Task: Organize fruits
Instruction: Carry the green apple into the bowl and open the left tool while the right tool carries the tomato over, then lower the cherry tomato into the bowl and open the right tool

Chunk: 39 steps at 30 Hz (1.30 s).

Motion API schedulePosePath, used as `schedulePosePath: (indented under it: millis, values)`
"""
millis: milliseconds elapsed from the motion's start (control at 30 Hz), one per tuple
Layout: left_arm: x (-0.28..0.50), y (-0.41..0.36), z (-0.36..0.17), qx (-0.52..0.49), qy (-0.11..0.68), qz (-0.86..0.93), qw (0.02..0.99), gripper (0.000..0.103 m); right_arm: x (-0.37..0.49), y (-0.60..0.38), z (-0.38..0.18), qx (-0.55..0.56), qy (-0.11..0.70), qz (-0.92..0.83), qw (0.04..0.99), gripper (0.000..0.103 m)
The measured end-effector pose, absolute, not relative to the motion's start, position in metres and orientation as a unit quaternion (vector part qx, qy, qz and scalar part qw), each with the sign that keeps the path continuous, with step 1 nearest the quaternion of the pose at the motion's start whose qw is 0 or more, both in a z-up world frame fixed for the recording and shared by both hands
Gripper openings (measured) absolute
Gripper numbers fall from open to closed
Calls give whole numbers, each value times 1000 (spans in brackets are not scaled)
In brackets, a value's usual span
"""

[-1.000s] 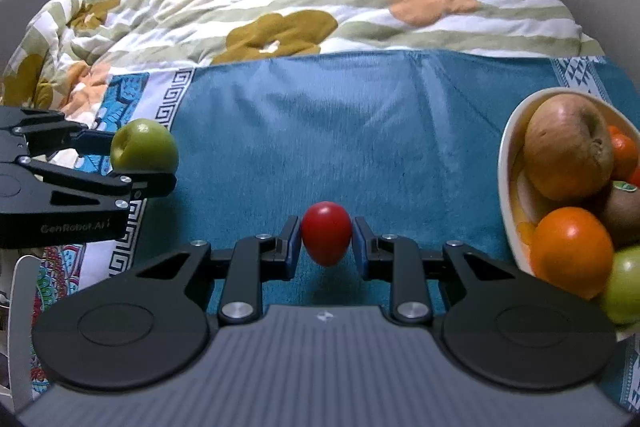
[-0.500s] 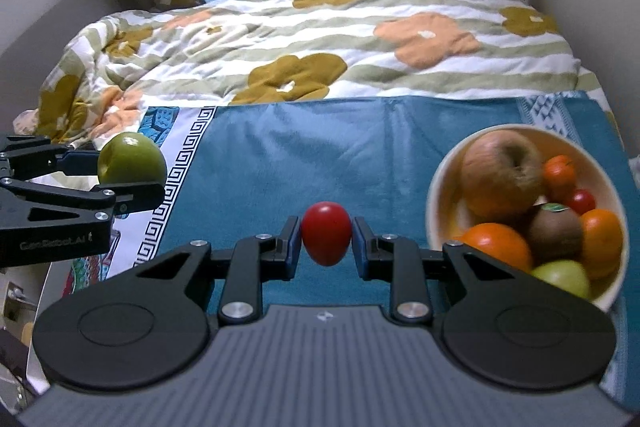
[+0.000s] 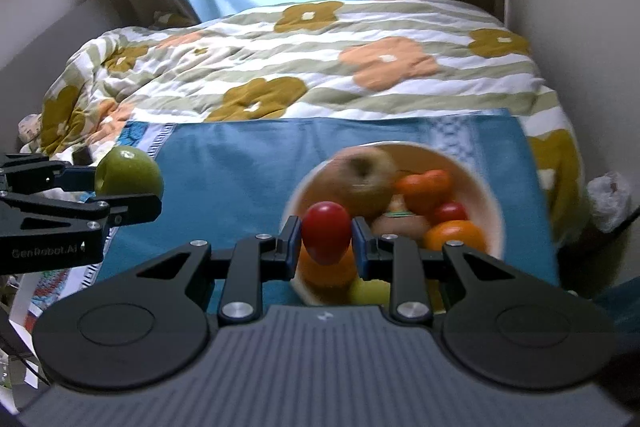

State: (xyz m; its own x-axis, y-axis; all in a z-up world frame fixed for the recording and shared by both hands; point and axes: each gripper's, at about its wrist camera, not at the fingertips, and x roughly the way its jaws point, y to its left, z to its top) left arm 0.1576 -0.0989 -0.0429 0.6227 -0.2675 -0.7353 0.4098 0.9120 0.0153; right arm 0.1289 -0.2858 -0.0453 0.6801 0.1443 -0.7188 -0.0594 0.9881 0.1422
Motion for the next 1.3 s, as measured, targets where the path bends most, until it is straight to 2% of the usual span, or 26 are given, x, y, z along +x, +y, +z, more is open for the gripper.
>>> schedulePosePath:
  millis: [333,800,900,1300]
  values:
    - [173,-170,-64,99,399,-213,886,58,131,-359,-54,57,391,33,918,42]
    - [193,-220,-100,123,421,-207,875,59,146,-395,-76,64,407,41,910,42]
    - [191,-221,-99,128,411,-205,879,86,147,-395,-77,64,407,41,910,42]
    - [185,-210,-86,108,405,-198,886,87,157,-387,-79,56,408,60,909,42]
